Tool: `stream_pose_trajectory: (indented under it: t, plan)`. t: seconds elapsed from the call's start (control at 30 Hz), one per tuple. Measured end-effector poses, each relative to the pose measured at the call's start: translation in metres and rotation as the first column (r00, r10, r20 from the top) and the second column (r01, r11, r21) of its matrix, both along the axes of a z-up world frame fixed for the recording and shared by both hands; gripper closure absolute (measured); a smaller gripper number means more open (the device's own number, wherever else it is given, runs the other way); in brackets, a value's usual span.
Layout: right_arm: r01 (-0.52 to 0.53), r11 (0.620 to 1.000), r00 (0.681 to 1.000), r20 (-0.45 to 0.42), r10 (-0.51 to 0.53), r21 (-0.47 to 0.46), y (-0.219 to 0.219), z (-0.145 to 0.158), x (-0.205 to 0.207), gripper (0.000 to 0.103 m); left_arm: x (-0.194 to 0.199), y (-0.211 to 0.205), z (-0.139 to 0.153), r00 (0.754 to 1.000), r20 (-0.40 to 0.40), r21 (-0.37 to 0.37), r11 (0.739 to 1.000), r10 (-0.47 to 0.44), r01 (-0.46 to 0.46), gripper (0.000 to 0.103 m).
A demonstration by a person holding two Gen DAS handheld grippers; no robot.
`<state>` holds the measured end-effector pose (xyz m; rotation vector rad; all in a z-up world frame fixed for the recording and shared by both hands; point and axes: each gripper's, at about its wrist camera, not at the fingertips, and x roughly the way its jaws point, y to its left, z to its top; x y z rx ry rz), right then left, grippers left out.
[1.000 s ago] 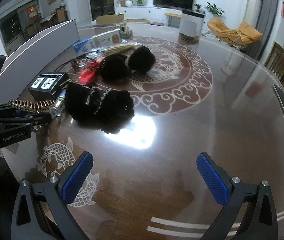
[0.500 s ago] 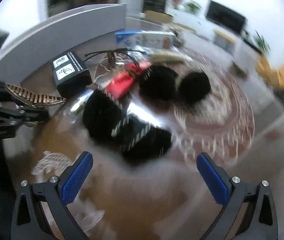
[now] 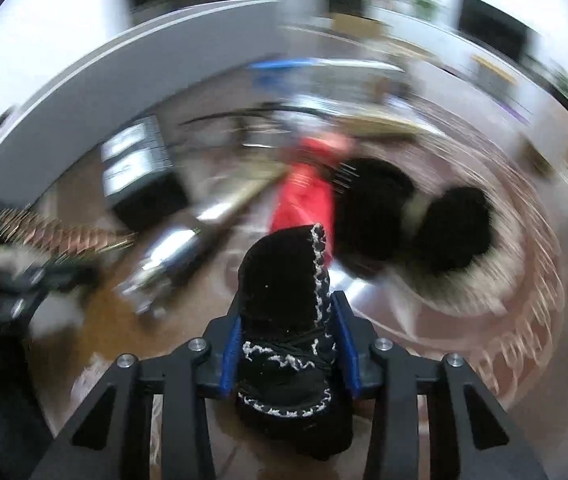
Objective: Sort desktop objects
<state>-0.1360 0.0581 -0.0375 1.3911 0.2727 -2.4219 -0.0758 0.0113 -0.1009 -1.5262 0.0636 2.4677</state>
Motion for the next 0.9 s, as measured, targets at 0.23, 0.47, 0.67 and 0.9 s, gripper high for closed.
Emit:
stream_pose_trajectory:
  t: [0.23, 0.47, 0.67, 0.9]
  plan:
    - [0.220, 0.975, 0.972, -0.087, -0.220, -0.012, 0.004, -0.001, 0.023, 0.057, -0.002, 0.010, -0.001, 0.998, -0.036, -0.006, 0.999, 0.047, -0.047, 0.075]
    - [0.213, 0.977, 0.971, -0.105, -0.215, -0.030, 0.013, -0.011, 0.033, 0.009, -0.006, 0.009, -0.003, 0.996, -0.037, 0.034, 0.997, 0.075, -0.074, 0.045]
    - [0.215, 0.976, 0.972, -0.093, -0.217, -0.025, 0.015, -0.014, 0.030, 0.000, -0.009, 0.019, -0.013, 0.995, -0.030, -0.081, 0.992, 0.096, -0.098, 0.011]
    - [0.218, 0.976, 0.971, -0.093, -0.219, -0.023, 0.016, -0.016, 0.030, 0.000, -0.010, 0.016, -0.017, 0.991, -0.027, -0.083, 0.987, 0.134, -0.136, 0.000]
